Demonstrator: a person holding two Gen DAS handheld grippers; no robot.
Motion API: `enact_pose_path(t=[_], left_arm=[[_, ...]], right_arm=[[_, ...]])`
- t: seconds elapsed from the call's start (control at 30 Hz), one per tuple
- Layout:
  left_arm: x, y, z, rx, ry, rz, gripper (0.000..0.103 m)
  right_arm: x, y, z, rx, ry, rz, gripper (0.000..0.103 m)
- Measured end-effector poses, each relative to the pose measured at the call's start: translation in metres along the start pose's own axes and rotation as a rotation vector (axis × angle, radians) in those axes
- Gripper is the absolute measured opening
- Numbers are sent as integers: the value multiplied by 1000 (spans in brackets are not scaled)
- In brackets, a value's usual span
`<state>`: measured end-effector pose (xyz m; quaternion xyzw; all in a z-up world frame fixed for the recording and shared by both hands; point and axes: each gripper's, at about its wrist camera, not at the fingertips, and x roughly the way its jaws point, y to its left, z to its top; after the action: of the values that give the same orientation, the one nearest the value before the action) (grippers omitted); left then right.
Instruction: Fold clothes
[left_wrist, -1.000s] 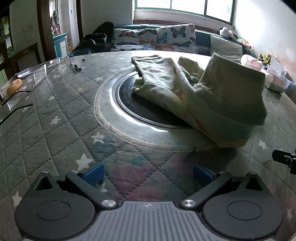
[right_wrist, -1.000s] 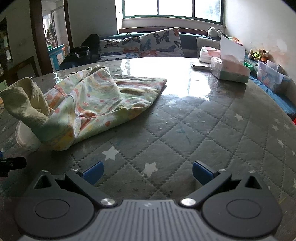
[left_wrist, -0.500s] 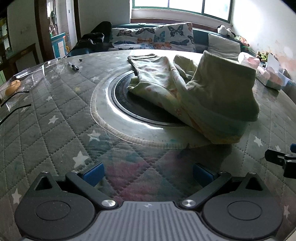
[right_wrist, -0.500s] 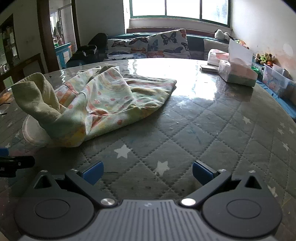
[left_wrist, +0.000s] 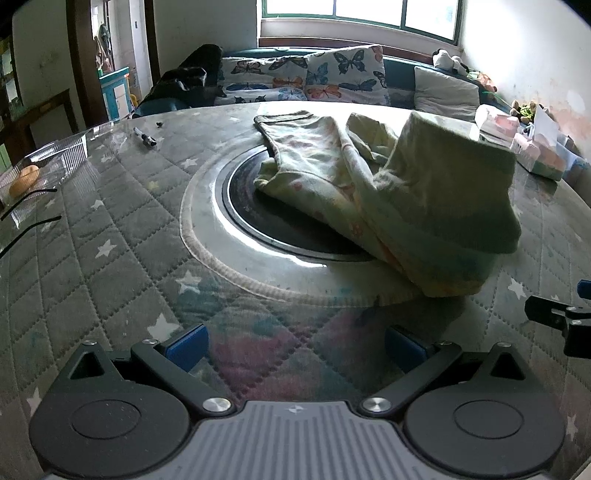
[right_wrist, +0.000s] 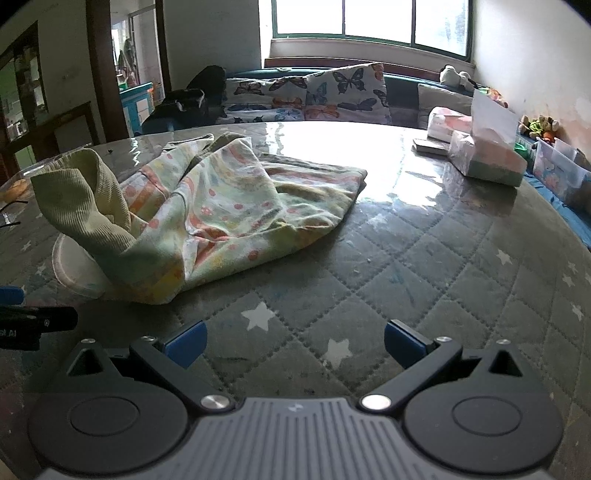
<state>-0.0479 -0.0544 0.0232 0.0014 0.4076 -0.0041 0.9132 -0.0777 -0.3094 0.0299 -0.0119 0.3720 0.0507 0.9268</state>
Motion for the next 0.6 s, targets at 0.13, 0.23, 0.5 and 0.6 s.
enact_pose_path(t=[0.13, 0.23, 0.5, 0.6], left_arm=[[1, 4, 6, -3, -7, 9, 103], [2, 7, 12, 3, -18, 18, 103], [1, 25, 44, -11, -75, 66, 103], [0, 26, 55, -10, -95, 70, 103]], right_arm=[[3, 3, 7, -22, -5, 6, 103], [4, 3, 15, -33, -12, 16, 103], [7, 5, 36, -63, -33, 41, 100], [7, 4, 45, -67, -44, 49, 97]])
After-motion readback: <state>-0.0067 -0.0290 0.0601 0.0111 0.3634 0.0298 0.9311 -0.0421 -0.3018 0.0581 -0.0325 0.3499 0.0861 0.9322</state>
